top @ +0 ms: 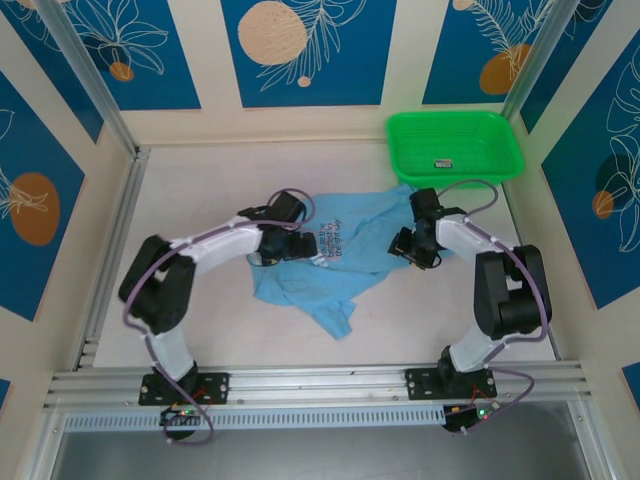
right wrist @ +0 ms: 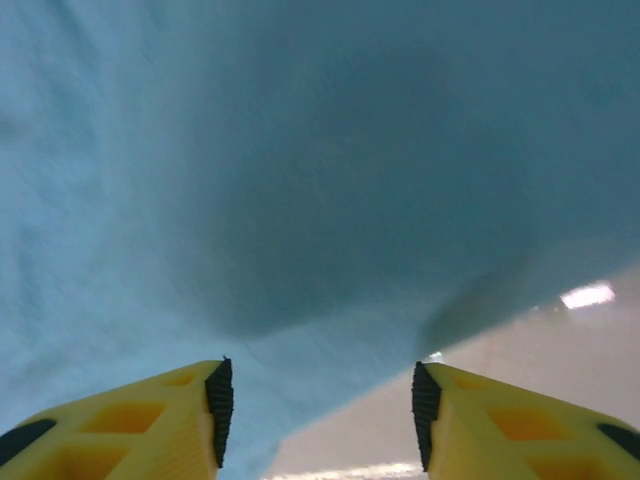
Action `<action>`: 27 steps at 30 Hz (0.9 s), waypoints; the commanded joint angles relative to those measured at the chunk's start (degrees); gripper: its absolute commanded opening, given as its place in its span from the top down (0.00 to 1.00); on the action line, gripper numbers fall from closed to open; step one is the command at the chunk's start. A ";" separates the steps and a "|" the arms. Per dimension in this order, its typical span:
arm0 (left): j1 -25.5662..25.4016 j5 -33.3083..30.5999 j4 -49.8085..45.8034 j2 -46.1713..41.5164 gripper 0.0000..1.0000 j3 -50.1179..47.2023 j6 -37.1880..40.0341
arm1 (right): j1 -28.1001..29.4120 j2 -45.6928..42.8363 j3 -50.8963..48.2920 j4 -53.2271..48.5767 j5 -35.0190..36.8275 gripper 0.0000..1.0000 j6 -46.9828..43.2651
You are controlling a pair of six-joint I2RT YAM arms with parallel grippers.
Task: Fold and stack the t-shirts
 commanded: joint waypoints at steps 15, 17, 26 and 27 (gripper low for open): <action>18.53 -7.90 -1.84 15.39 0.20 7.78 -1.99 | 16.56 21.32 21.08 1.52 -10.36 0.48 6.66; 21.69 -6.92 -0.53 14.25 0.20 6.67 -2.44 | 17.28 25.44 25.50 2.09 -11.67 0.46 8.64; 28.84 3.62 -4.08 12.76 0.14 16.96 1.69 | 17.56 33.04 50.77 -6.33 -13.77 0.27 5.83; 28.80 3.32 -4.15 10.32 0.12 16.64 2.25 | 17.66 31.60 51.94 -6.80 -13.42 0.25 4.78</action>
